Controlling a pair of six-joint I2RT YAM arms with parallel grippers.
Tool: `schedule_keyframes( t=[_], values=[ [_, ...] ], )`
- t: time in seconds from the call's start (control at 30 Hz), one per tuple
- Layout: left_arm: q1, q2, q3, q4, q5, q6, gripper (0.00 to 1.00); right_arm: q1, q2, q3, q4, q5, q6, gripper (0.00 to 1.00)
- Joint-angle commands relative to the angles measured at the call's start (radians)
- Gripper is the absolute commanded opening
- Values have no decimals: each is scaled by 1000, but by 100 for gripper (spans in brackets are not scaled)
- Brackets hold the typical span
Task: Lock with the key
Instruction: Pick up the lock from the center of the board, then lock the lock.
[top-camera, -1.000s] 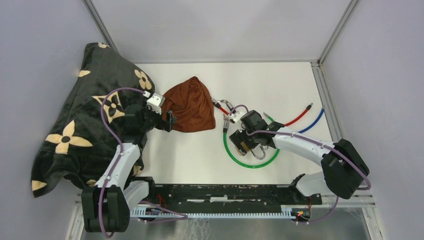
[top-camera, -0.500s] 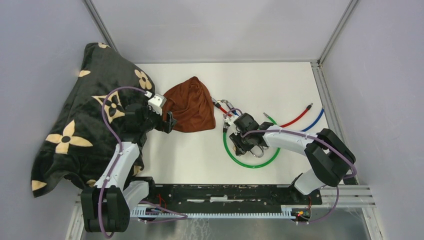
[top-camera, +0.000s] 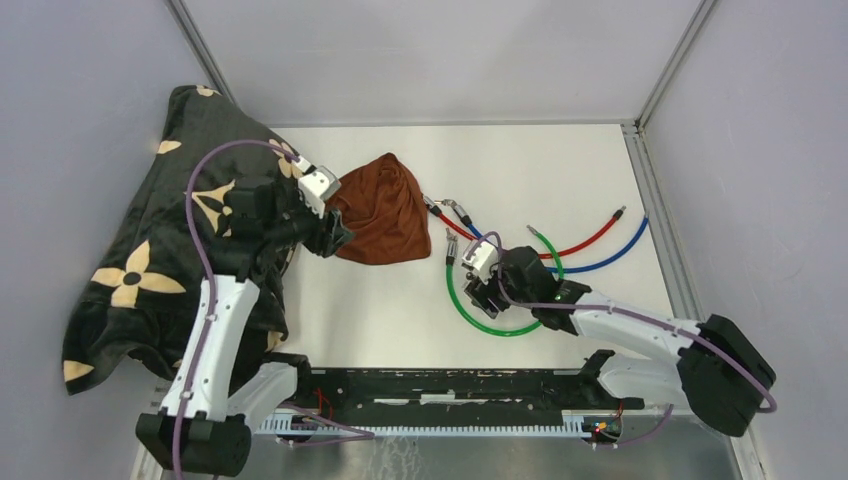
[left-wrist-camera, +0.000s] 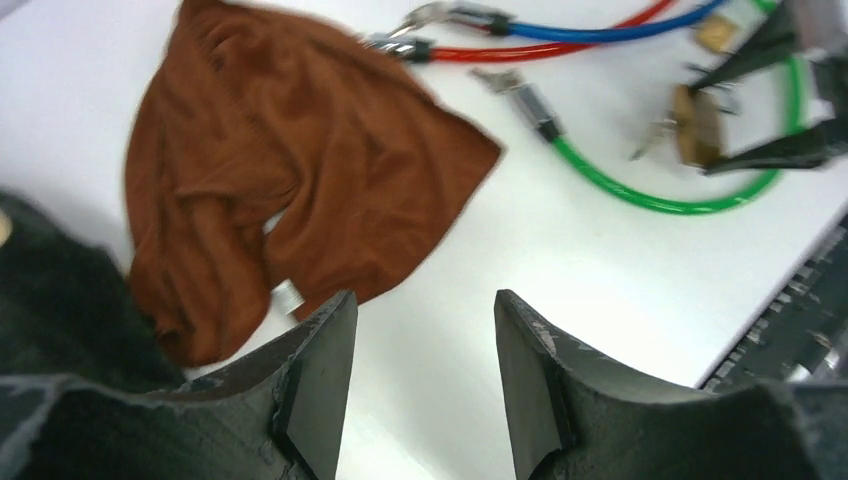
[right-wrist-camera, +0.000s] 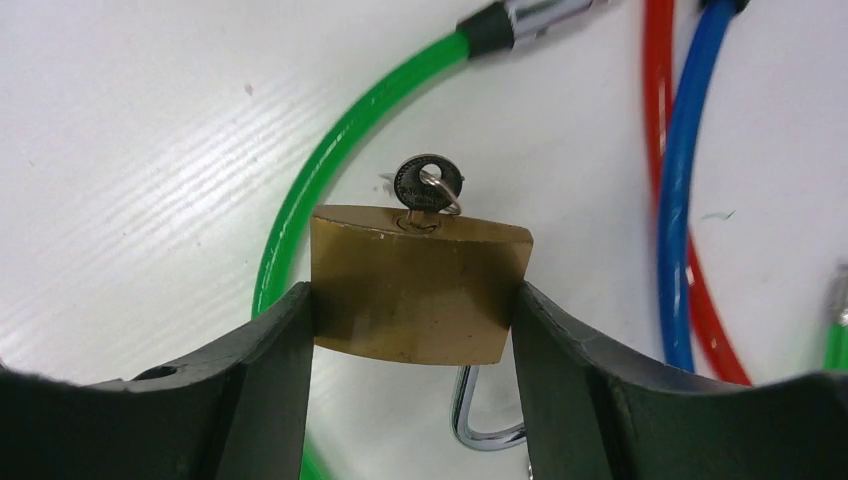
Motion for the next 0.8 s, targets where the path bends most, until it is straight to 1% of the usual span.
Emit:
schedule_keyframes(
  t=[0.0, 0.07, 0.1, 0.17, 0.23, 0.33, 0.4, 0.5, 0.6, 0.77],
  values=[
    [-188, -69, 21, -76, 77, -93, 59, 9, -131, -80, 390, -53, -91, 0],
    [-386, -58, -39, 43, -8, -256, 61, 16, -156, -87, 421, -63, -110, 0],
    [-443, -32, -64, 100, -35, -319, 64, 20, -167, -82, 428, -69, -121, 0],
    [-533, 29, -104, 193, -49, -420, 68, 34, -188, -76, 446, -93, -140, 0],
    [-587, 102, -118, 268, -40, -489, 75, 52, -206, -82, 482, -117, -147, 0],
    [-606, 199, -124, 397, -3, -600, 82, 84, -205, -78, 509, -129, -162, 0],
    [-612, 235, -138, 502, 37, -656, 83, 103, -197, -67, 513, -124, -176, 0],
    [-619, 248, -198, 604, 52, -732, 84, 121, -185, -53, 517, -124, -196, 0],
    [-620, 251, -257, 659, 54, -790, 81, 141, -171, -26, 492, -121, -217, 0],
    [-625, 259, -324, 755, 26, -857, 71, 186, -152, 5, 481, -113, -247, 0]
  ],
)
